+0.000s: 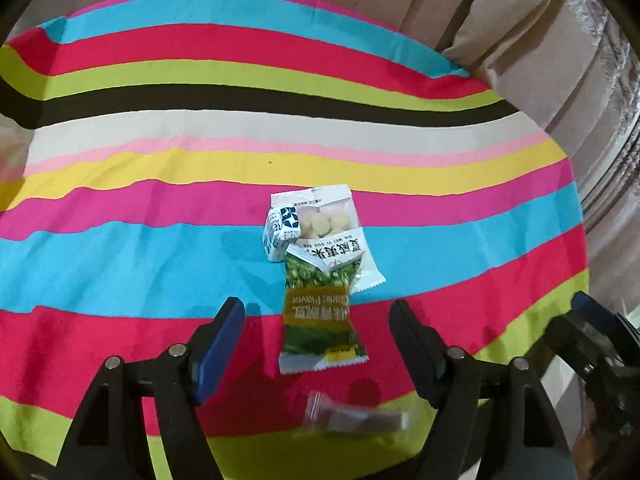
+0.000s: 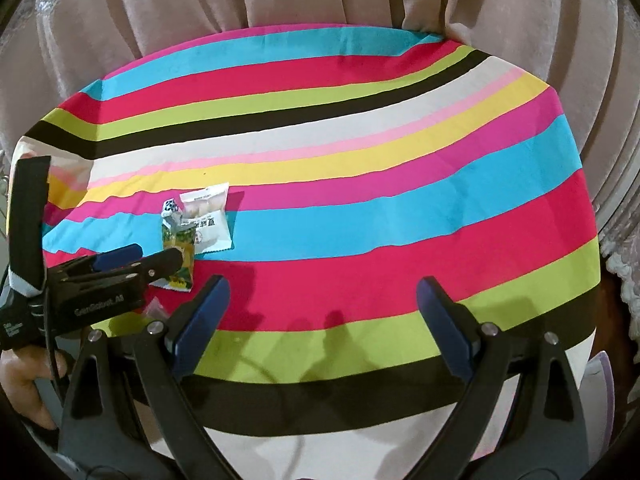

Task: Organize snacks
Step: 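Lower the left tool onto the green garlic-flavor packet and close it, then grasp the small blue-white cube with the right tool while the left tool holds the green packet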

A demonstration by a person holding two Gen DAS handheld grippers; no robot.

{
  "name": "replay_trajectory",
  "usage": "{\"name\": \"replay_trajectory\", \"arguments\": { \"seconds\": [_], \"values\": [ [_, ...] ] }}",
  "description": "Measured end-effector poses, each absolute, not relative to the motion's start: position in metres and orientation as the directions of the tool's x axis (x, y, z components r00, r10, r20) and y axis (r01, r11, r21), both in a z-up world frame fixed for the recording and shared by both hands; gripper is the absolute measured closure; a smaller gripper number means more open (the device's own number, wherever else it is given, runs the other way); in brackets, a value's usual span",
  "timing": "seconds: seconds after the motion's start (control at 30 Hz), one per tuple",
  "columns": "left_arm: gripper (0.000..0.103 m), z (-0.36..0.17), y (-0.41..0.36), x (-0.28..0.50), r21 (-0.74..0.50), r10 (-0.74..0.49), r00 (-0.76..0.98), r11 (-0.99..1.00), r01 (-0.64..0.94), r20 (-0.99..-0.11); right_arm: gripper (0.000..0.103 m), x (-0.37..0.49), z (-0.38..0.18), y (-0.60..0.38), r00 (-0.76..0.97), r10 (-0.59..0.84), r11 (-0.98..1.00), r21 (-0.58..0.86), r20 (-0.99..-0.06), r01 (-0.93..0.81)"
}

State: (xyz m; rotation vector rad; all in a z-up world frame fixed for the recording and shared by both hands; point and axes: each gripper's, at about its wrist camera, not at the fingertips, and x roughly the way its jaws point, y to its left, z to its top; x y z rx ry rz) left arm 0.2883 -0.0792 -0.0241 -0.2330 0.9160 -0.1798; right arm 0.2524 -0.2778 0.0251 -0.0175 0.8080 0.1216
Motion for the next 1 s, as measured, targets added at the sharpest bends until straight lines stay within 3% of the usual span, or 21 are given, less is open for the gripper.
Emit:
{"name": "replay_trajectory", "arguments": {
  "seconds": [0.03, 0.13, 0.17, 0.77, 1.0],
  "values": [
    [0.031, -0.026, -0.083, 0.292, -0.256, -0.238, 0.593, 0.965, 0.056, -0.769, 0.008, 0.254, 0.025, -0.277, 0.683, 0.101, 0.993, 0.033, -0.723, -0.112],
    [0.061, -0.029, -0.094, 0.289, -0.163, -0.166, 0.588, 0.985, 0.058, -0.792, 0.008, 0.257, 0.025, -0.274, 0.684, 0.099, 0.993, 0.032, -0.723, -0.11],
    [0.067, -0.03, -0.094, 0.287, -0.135, -0.144, 0.592, 0.989, 0.06, -0.793, 0.008, 0.259, 0.026, -0.272, 0.686, 0.098, 0.994, 0.032, -0.721, -0.109],
    [0.069, -0.031, 0.0, 0.26, -0.277, -0.088, 0.65, 0.941, -0.195, -0.755, 0.008, 0.292, 0.009, -0.174, 0.664, 0.19, 0.955, -0.022, -0.724, -0.297],
    [0.069, -0.032, 0.021, 0.256, -0.328, -0.091, 0.662, 0.913, -0.243, -0.744, 0.016, 0.31, -0.004, -0.139, 0.64, 0.212, 0.939, -0.028, -0.739, -0.343]
  ]
}}
